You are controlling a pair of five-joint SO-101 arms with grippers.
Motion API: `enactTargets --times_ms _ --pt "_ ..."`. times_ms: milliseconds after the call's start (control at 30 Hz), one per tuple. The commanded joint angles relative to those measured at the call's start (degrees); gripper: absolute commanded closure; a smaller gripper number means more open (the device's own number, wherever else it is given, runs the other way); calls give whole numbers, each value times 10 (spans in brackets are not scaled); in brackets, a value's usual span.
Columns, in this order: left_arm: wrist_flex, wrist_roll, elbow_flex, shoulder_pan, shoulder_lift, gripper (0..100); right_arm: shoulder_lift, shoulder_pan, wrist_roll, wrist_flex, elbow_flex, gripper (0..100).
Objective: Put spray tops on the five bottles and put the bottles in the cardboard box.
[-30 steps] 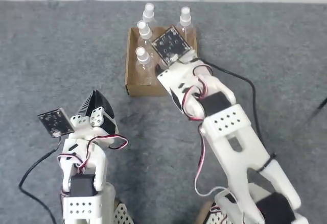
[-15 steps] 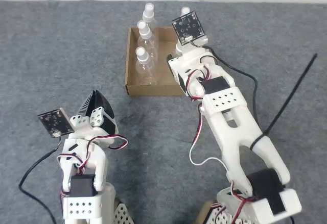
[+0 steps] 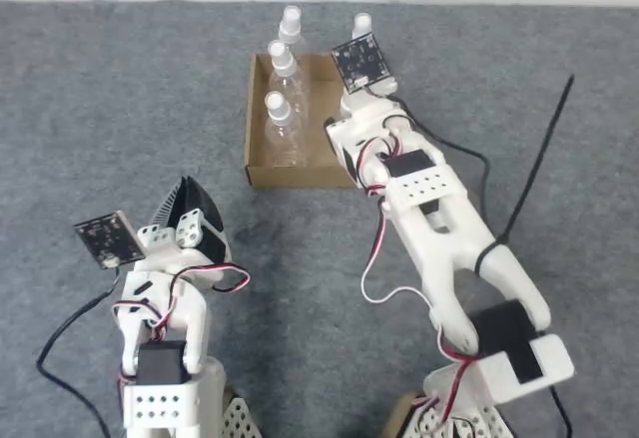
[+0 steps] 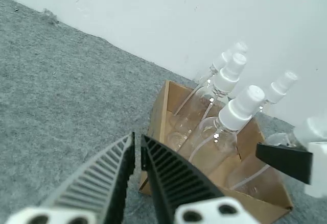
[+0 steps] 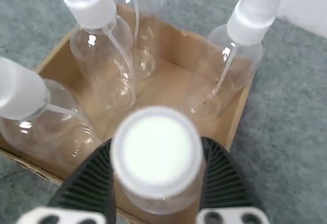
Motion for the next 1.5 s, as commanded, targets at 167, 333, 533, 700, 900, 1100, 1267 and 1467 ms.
enactTargets --times_ms 167,333,533,700,900,1100,1267,1467 --pt "-7 -5 -7 3 -10 987 26 3 -63 -16 -60 992" --pt "-7 -5 -7 3 -10 987 51 4 -63 -16 -70 992" --pt "-7 -5 -7 2 -10 987 73 7 -62 -22 -72 991" --pt "-7 -5 -7 2 -10 987 82 7 -63 -22 -72 991" --pt "-7 -5 -7 1 -10 987 86 18 -64 -22 -72 990" --pt "-7 -5 -7 2 -10 987 107 22 -64 -20 -72 989" --pt "-7 -5 -7 0 -10 987 108 22 -64 -17 -71 988" --pt "-6 -5 -7 0 -10 987 106 22 -63 -16 -69 988"
